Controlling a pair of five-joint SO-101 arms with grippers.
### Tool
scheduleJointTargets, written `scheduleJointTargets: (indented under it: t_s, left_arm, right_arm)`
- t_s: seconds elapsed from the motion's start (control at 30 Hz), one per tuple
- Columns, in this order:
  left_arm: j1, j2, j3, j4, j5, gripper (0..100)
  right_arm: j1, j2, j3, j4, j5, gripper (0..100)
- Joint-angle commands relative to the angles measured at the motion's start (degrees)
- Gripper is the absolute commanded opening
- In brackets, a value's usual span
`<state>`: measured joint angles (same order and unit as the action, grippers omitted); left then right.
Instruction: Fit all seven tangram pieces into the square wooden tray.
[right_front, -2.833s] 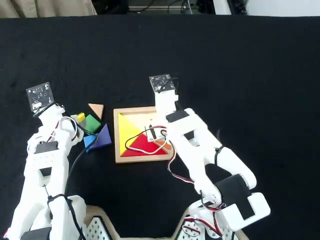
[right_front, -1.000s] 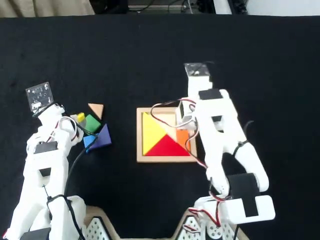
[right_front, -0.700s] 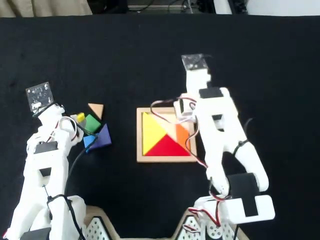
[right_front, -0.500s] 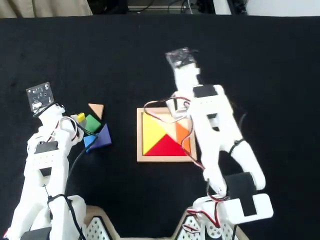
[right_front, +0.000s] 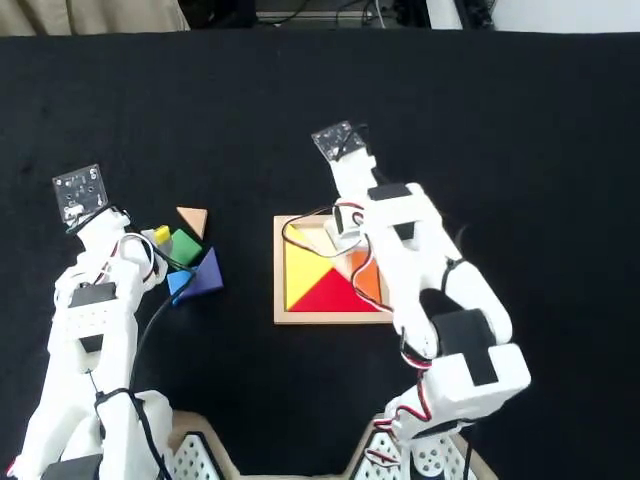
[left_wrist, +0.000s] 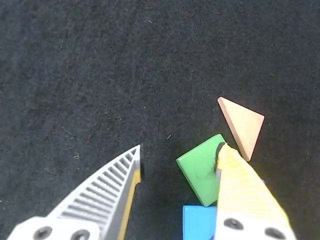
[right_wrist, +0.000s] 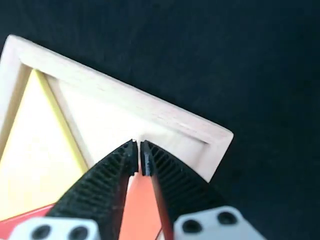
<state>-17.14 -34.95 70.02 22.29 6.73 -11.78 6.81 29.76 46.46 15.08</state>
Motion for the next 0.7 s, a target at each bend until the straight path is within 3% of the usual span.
scheduleJointTargets:
  t_s: [0.0,0.67]
  left_arm:
    - [0.5,-0.6,-0.5,-1.3,-0.4,24]
    - [0.5,-0.6,-0.5,-1.3,-0.4,24]
  right_arm:
    - [-0.3,0.1,-3.6,-0.3,0.9,1.1]
    - [1.9,-1.5,-3.4,3.1,0.6,1.1]
